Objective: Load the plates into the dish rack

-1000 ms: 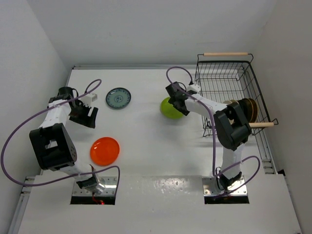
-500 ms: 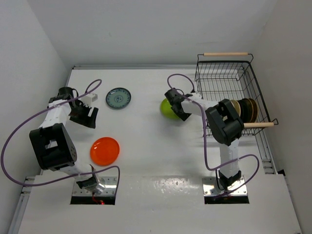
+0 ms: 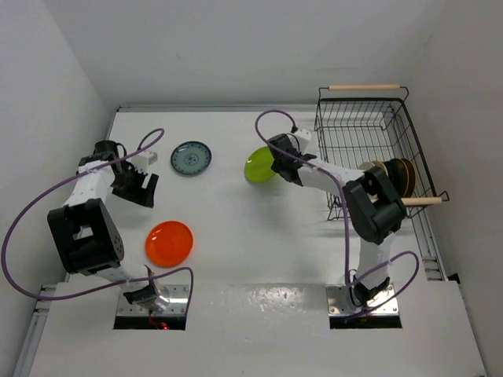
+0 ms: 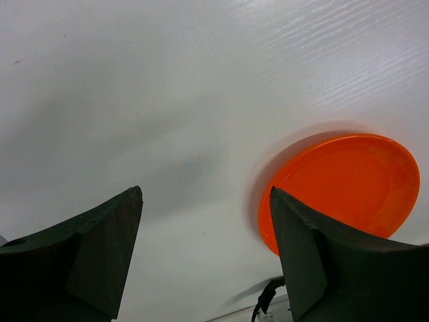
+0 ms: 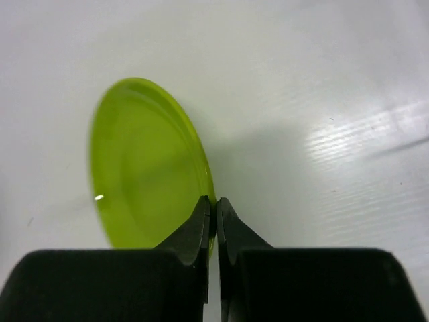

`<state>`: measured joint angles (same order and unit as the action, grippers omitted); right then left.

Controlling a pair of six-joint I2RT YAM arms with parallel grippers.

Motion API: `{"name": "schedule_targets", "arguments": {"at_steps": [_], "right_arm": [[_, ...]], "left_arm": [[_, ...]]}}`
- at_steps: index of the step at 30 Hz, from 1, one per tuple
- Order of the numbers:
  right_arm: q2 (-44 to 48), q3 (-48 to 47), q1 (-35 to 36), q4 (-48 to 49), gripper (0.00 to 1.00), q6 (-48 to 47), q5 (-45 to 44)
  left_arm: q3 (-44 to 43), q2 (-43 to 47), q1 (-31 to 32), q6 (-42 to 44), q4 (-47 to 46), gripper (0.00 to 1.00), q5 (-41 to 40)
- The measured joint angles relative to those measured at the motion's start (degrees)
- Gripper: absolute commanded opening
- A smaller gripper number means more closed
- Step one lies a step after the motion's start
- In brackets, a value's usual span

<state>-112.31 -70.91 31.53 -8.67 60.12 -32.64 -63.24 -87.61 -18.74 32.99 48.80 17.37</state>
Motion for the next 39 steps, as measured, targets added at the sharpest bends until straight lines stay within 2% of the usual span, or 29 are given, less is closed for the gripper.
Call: {"name": "schedule_targets", "arguments": {"at_steps": [6, 11, 17, 22, 26, 33, 39], "right_arm": [[13.49, 1.86, 0.70, 4.98, 0.00, -26.32, 6.64], [25.77, -1.79, -2.60, 1.97, 0.00, -41.40, 9.18], [37.44, -7.82, -10.58, -3.10, 0.00, -59.95, 4.00], [40.39, -6.62, -17.46, -7.56, 0.00, -73.88, -1.84], [38.88, -0.15, -20.31, -10.34, 0.00, -77.96, -2.36], [33.83, 10.14, -23.12, -12.70, 0.00, -78.95, -2.73], [31.65, 12.81, -25.11, -11.91, 0.00, -77.00, -2.71]], "left_arm": [[-0.04, 0.00, -0.39, 0.13, -0.02, 0.82, -1.07], [-0.70, 0.00, -0.46, 0.15, -0.07, 0.82, -1.27], [-0.83, 0.00, -0.48, 0.15, -0.04, 0.82, -1.29], [-0.83, 0.00, -0.48, 0.31, -0.07, 0.82, -1.29], [-0.98, 0.00, -0.48, 0.37, -0.02, 0.82, -1.29], [-1.16, 0.02, -0.48, 1.05, -0.07, 0.82, -1.92], [-1.09, 0.26, -0.48, 1.29, -0.04, 0.82, -2.23]]}}
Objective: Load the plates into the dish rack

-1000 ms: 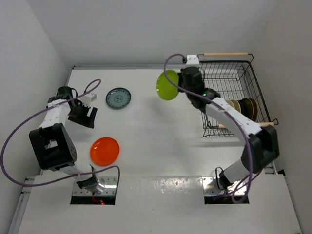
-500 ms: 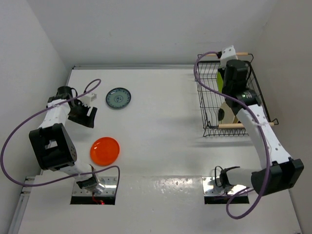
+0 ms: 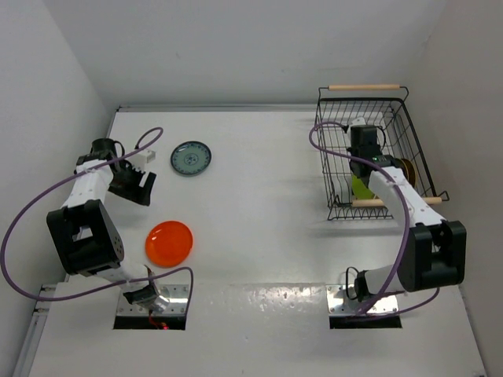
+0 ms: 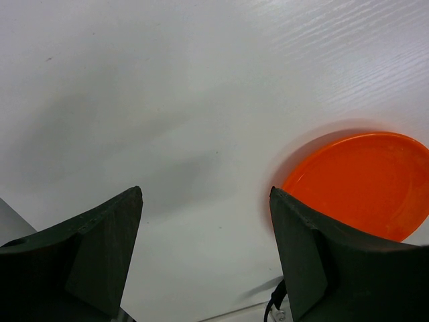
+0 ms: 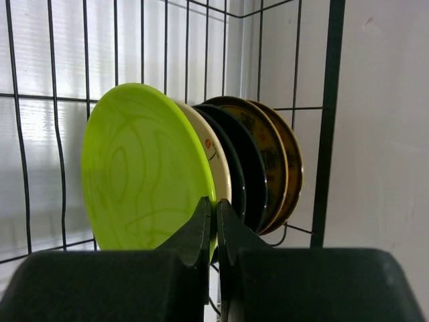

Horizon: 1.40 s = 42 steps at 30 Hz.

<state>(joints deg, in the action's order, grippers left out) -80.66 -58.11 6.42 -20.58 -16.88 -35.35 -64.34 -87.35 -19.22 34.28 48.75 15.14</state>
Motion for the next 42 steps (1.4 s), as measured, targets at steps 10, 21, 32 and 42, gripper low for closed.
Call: {"name": "schedule_targets", "arguments": {"at_steps": [10, 21, 32, 42], "right_arm": [[-0.59, 4.50, -0.20, 4.37, 0.00, 2.32, 1.75], [-2.36, 3.82, 0.92, 2.14, 0.44, 2.95, 2.99], [2.75, -1.01, 1.14, -0.33, 0.76, 6.47, 4.87], [11.10, -7.15, 3.15, -0.70, 0.78, 10.08, 6.78]], "left_arm": [[0.11, 0.42, 0.00, 0.17, 0.00, 0.82, 0.02], [1.51, 0.87, 0.00, 6.32, 2.95, 0.85, 4.79], [6.36, 1.11, 0.02, 14.60, 7.39, 0.88, 7.89], [10.10, -6.64, 2.80, 19.41, 6.88, 0.91, 6.86]]}}
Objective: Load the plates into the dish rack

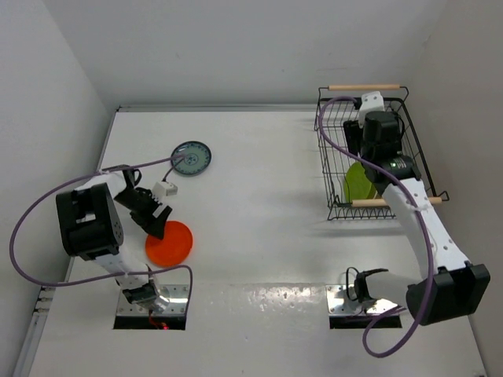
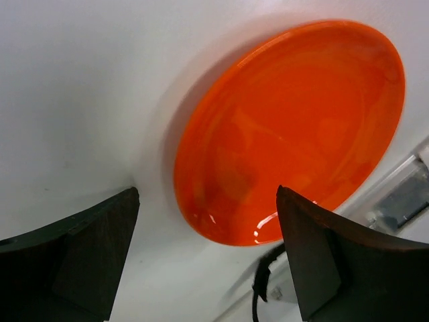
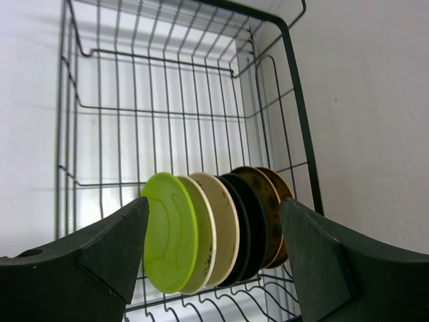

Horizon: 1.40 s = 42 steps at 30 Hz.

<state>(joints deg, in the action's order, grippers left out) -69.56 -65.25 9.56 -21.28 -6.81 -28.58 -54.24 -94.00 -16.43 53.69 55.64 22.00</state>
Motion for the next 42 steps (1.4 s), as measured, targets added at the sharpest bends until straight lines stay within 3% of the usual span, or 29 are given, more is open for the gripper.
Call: {"name": "schedule_targets", "arguments": {"at_steps": [2, 5, 6, 7, 9, 10, 11, 16, 22, 27, 31, 33, 34, 37, 41, 42], "right_arm": [[1.38, 0.00, 0.87, -0.02, 0.78, 0.09, 0.22], [3.06, 0.00, 2.10, -0.02, 0.77, 0.33, 0.55], [3.52, 0.00, 2.36, -0.02, 0.77, 0.37, 0.57], [4.00, 0.00, 2.69, -0.02, 0.76, 0.44, 0.59], [4.59, 0.00, 3.34, 0.00, 0.74, 0.61, 0.66], [4.83, 0.00, 3.65, -0.02, 0.74, 0.83, 0.72], [4.98, 0.00, 4.02, 0.00, 0.74, 1.01, 0.81], [5.22, 0.00, 7.13, -0.09, 0.71, 4.24, 3.61], [2.91, 1.36, 12.76, 1.49, 0.74, 11.80, 19.26], [-7.23, 2.69, 20.72, 9.03, 0.74, 20.90, 34.86], [-16.92, 2.40, 25.57, 16.02, 0.74, 26.80, 41.38], [-21.40, 1.01, 26.97, 18.29, 0.70, 29.09, 43.21], [-23.32, 0.22, 27.36, 19.34, 0.67, 30.38, 44.17], [-27.15, -1.64, 27.78, 22.84, 0.47, 33.68, 46.75], [-28.70, -2.27, 28.50, 26.40, 0.00, 36.79, 49.59], [-28.74, -2.27, 28.65, 26.45, 0.00, 36.85, 50.31]], "left_arm": [[0.24, -1.29, 0.39, -0.20, -0.11, 0.89, -0.52], [0.85, -1.14, 2.45, -1.20, -1.53, 0.78, -2.99], [0.87, -1.20, 3.32, -1.70, -1.81, 0.69, -3.82], [0.92, -1.38, 4.28, -1.97, -2.40, 0.50, -4.50], [1.31, -1.75, 5.53, -2.89, -3.58, 0.33, -4.57], [1.29, -2.10, 6.16, -3.08, -3.80, 0.07, -4.39], [1.29, -2.34, 6.51, -3.76, -3.98, 0.00, -3.78], [0.35, -2.69, 7.15, -6.21, -1.73, 0.00, 1.75], [-10.25, 0.04, 8.00, -10.40, -2.99, 0.00, 11.17], [-18.84, 6.38, 12.44, -13.64, -5.81, 0.00, 18.88], [-22.40, 8.61, 17.57, -16.24, -6.16, 0.00, 23.30], [-22.80, 8.72, 19.04, -17.35, -5.84, 0.00, 24.39], [-22.86, 8.72, 19.43, -17.86, -5.70, 0.00, 24.61], [-22.97, 8.74, 19.78, -18.91, -5.27, 0.00, 25.07], [-23.74, 8.90, 19.78, -19.98, -5.22, 0.00, 25.14], [-23.96, 9.01, 19.78, -20.31, -5.51, 0.00, 24.63]]}}
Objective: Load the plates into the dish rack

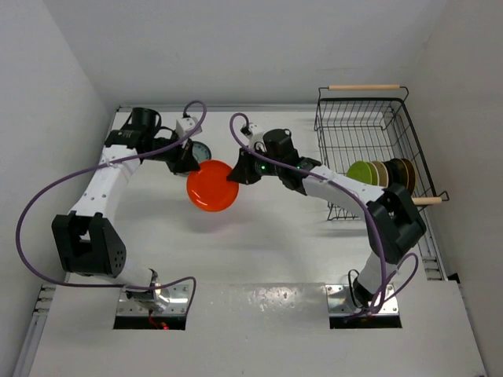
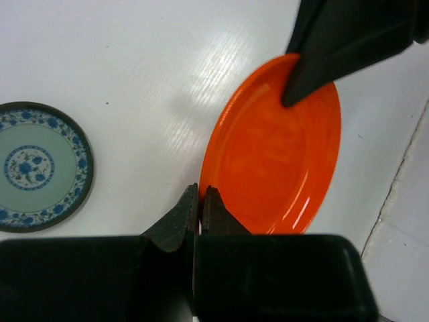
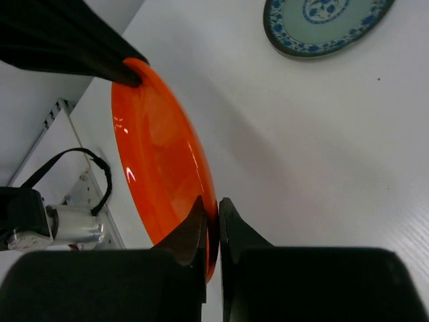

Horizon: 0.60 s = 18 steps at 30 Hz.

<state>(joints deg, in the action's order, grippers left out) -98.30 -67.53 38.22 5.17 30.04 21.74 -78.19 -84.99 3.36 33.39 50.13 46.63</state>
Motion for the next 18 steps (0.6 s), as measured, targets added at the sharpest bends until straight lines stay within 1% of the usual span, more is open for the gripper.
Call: {"name": "schedule_targets", "arguments": {"at_steps": [1, 2, 3, 4, 5, 6, 9, 13, 18], "right_arm": [[0.00, 0.00, 0.20, 0.02, 0.00, 0.28, 0.90], [0.00, 0.00, 0.42, 0.33, 0.00, 0.42, 0.85], [0.11, 0.04, 0.52, 0.37, 0.00, 0.39, 0.70], [0.33, 0.13, 0.50, 0.35, 0.00, 0.42, 0.57], [0.90, 0.22, 0.37, 0.00, 0.00, 0.35, -0.63], [1.36, 0.22, 0.11, -0.42, 0.00, 0.13, -1.38], [5.38, 0.20, -1.62, -4.57, 0.00, -2.56, -7.23], [13.38, -2.62, -7.32, -13.27, 0.00, -8.68, -21.42], [18.71, -10.01, -16.55, -19.34, 0.00, -17.99, -41.59]], "left_arm": [[-0.24, 0.02, -0.11, -0.24, -0.37, 0.01, -0.31], [-0.42, 0.04, -0.35, -0.55, -0.33, 0.14, -0.61], [-0.46, 0.15, -0.39, -0.92, -0.26, 0.37, -0.98], [-0.61, 0.20, -0.35, -1.29, -0.33, 0.82, -1.46], [-0.90, 0.20, -0.26, -1.77, -0.31, 1.00, -2.25], [-1.22, 0.22, -0.17, -2.80, -0.17, 1.00, -2.95], [-2.54, 0.24, -0.94, -4.04, -0.13, 1.00, -5.42], [-3.61, 0.50, -4.35, -6.36, -1.99, 1.00, -11.13], [-3.61, 1.01, -7.06, -8.94, -4.76, 1.00, -20.28]]}}
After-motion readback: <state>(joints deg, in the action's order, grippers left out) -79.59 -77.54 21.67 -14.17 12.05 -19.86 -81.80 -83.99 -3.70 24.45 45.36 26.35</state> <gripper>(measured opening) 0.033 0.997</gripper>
